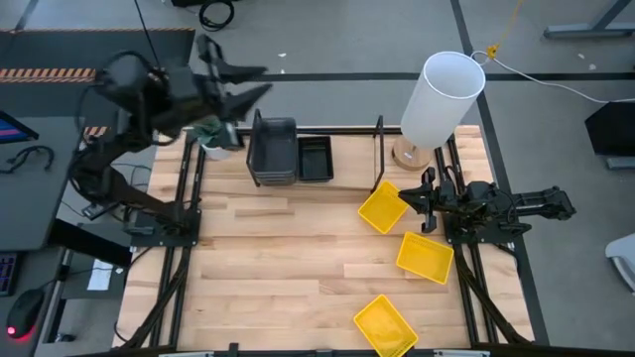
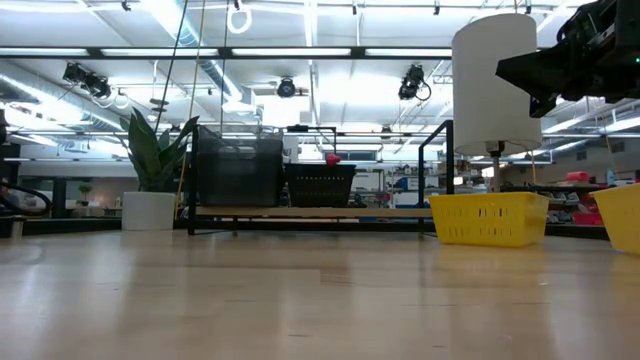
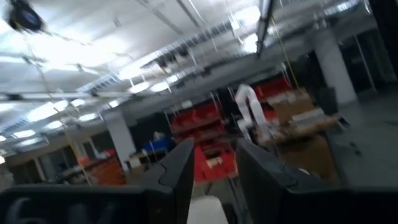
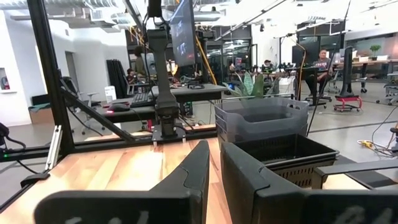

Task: Stack baskets on shelf by color
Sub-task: Stack the bottom yellow basket on the top yellow basket

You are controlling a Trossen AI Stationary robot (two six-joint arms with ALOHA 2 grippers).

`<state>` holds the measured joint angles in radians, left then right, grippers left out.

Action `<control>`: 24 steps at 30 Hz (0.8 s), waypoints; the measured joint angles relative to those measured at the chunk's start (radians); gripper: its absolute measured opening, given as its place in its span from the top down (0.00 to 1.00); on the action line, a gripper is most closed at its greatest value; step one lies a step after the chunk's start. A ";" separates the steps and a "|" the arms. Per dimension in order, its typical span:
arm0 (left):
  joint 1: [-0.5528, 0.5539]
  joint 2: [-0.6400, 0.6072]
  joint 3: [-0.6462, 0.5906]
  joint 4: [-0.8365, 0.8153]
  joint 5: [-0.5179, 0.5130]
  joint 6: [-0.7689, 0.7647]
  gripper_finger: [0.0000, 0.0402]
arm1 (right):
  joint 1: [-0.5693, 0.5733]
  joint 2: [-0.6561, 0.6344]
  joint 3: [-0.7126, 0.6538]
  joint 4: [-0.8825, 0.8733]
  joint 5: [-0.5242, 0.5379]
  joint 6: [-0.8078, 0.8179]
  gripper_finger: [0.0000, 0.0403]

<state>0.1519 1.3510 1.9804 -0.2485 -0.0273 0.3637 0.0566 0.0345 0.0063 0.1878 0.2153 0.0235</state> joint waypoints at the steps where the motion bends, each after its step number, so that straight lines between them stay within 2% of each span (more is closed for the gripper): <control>1: 0.003 -0.010 0.001 0.017 -0.003 0.000 0.69 | 0.000 0.000 0.000 -0.001 0.000 0.000 0.89; 9: 0.004 -0.102 0.001 0.033 -0.057 -0.004 0.69 | 0.000 0.000 0.000 0.001 -0.001 0.000 0.89; 24: 0.004 -0.164 0.000 -0.139 -0.075 0.021 0.69 | 0.000 0.000 0.000 -0.001 0.000 0.000 0.89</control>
<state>0.1562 1.1868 1.9804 -0.3878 -0.1024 0.3843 0.0568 0.0345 0.0064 0.1871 0.2151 0.0235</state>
